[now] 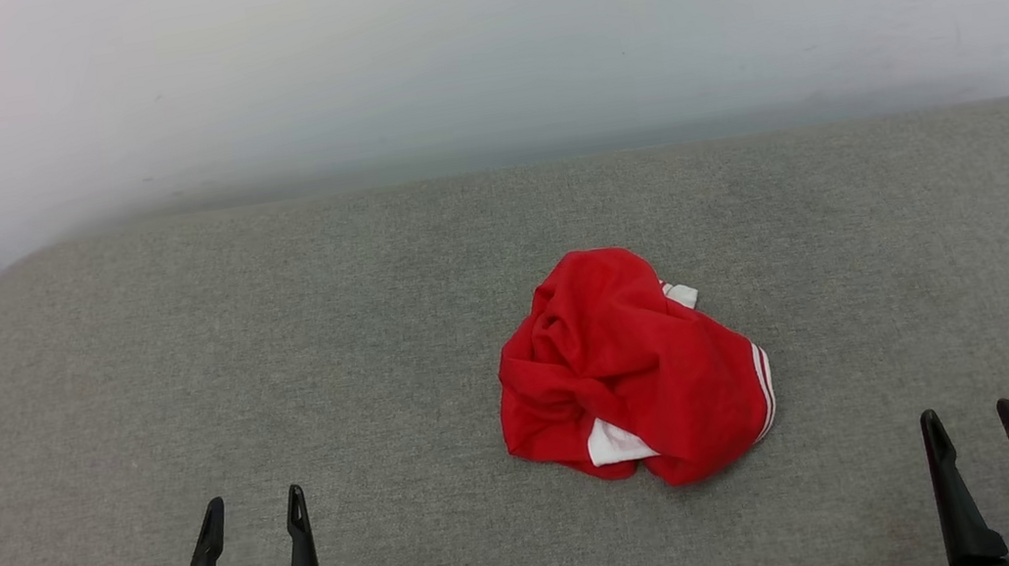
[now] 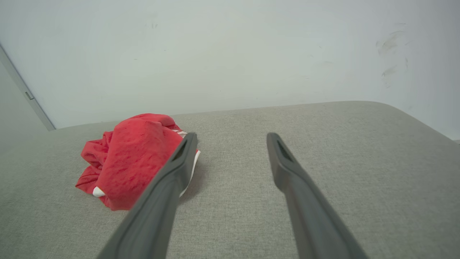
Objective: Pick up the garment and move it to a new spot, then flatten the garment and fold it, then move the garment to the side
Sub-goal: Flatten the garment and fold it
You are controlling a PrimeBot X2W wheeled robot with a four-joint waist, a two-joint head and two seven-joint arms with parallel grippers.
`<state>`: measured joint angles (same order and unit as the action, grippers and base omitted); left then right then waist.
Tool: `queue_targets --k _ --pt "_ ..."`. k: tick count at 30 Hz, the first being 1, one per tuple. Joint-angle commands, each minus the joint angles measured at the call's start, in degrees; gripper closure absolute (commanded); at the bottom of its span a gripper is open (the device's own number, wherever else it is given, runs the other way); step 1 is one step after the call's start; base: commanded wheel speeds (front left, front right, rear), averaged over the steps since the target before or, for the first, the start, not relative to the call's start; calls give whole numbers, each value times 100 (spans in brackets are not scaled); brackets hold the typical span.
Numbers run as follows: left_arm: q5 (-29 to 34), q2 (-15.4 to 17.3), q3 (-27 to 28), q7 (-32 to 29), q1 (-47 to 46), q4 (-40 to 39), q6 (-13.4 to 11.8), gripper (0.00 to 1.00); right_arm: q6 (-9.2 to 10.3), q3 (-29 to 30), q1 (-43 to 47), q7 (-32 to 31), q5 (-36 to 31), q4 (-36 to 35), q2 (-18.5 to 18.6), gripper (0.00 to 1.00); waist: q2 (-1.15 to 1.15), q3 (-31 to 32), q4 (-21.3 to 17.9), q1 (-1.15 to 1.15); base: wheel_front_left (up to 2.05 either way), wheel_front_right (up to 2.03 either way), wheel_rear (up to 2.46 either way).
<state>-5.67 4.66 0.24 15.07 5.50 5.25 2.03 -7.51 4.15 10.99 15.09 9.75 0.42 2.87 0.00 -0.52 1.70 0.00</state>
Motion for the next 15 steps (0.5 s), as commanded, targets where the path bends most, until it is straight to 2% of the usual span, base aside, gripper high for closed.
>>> queue_targets --k 1,9,15 --pt "43 -27 17 15 34 5 16 0 4 -3 66 11 -35 -10 1 0 0 0 -1 0 0 0 0" --pt "108 -85 128 15 47 27 82 0 3 65 -205 12 -129 -259 1 0 0 -4 -8 0 0 0 0" --pt "138 -114 191 15 -24 11 124 0 4 19 -936 11 -464 -692 1 0 0 -59 11 0 0 0 0"
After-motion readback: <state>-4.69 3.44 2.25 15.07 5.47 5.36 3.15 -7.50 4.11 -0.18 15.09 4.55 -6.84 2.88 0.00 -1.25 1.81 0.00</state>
